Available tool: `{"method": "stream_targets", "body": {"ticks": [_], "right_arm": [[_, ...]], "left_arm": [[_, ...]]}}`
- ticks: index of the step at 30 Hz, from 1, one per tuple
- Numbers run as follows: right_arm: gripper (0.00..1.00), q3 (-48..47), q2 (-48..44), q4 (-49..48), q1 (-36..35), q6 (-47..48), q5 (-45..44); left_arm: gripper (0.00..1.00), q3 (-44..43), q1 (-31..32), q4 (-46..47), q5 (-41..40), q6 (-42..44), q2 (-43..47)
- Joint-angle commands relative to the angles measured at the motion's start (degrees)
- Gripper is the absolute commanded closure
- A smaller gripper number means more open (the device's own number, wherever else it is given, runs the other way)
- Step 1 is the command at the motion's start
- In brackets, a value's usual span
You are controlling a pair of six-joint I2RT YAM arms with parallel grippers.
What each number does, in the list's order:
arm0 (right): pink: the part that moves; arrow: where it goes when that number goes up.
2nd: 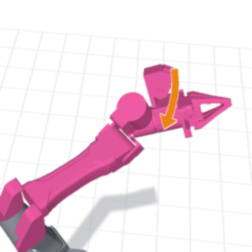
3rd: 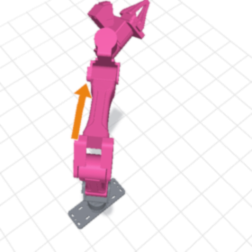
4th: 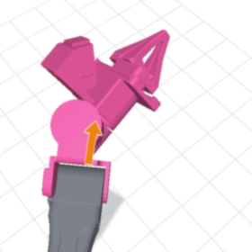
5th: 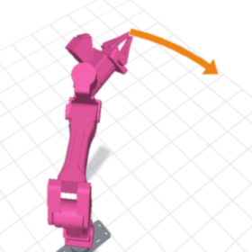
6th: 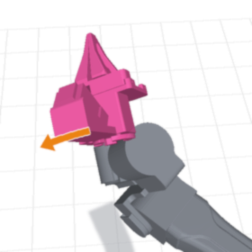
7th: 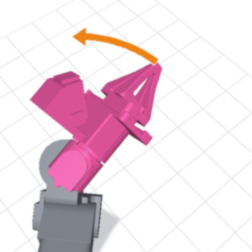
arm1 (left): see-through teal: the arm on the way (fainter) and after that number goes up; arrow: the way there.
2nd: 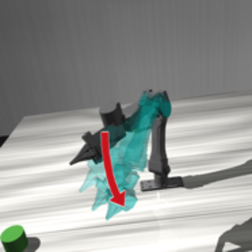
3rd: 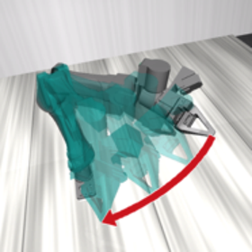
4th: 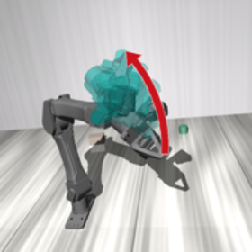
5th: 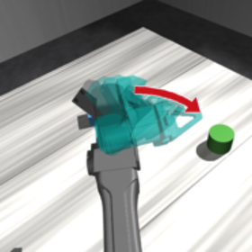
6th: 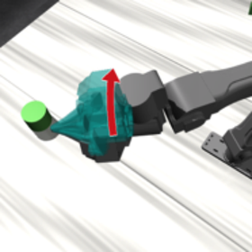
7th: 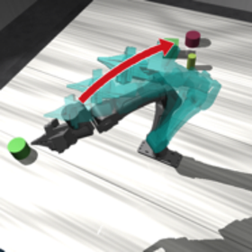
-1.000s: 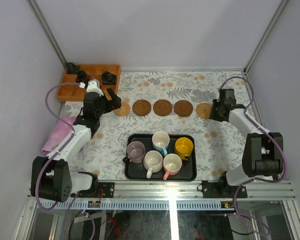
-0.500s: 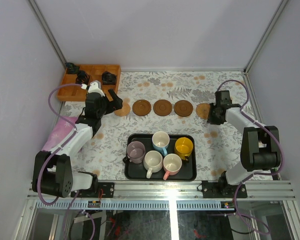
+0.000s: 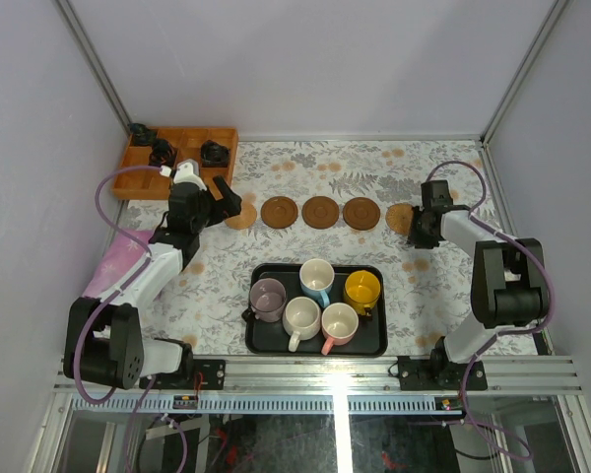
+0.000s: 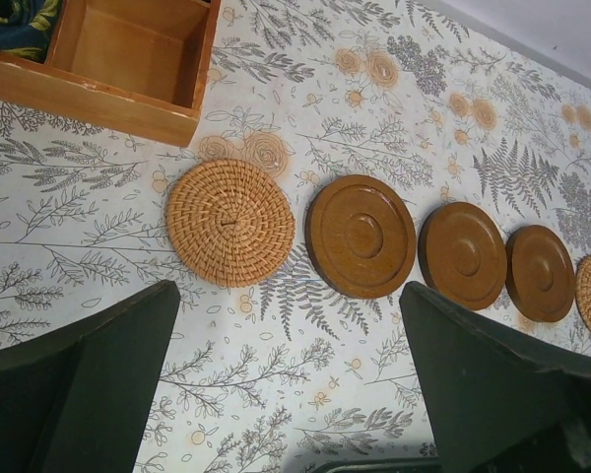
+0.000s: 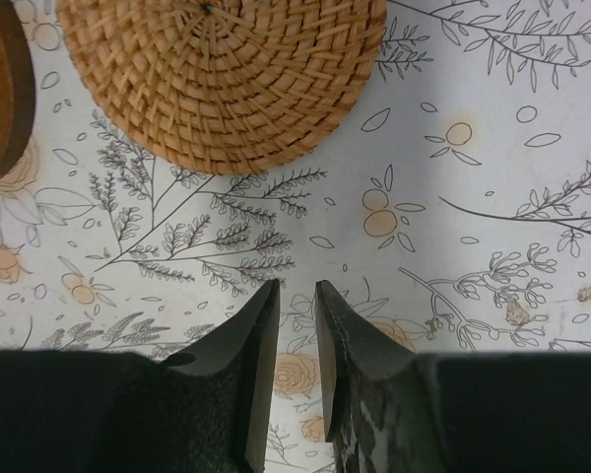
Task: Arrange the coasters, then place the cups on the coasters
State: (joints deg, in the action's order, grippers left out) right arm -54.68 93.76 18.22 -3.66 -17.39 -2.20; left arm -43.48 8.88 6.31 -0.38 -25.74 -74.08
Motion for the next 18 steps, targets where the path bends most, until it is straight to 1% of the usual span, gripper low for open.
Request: {"method": "stream_targets", "body": {"ticks": [1,10,18], "right_arm": [[0.72,-2.21,1.19,-2.02,-0.43,-0.62,-1.64],[0.71,-1.88,1.24,-2.41,-0.45,-0.64,-2.61],[0.71,-1.10,2.84,-2.86,-0.42,-1.19,-3.50]], "left_arm": [[0.06,0.52,-0.54,0.68,-1.65,-0.37,1.05],[0.06,3.55,-0.54,0.00,-4.43,-0.46,5.44],[0.06,3.66,-0.55,-0.92,-4.89,0.07,6.40]]}}
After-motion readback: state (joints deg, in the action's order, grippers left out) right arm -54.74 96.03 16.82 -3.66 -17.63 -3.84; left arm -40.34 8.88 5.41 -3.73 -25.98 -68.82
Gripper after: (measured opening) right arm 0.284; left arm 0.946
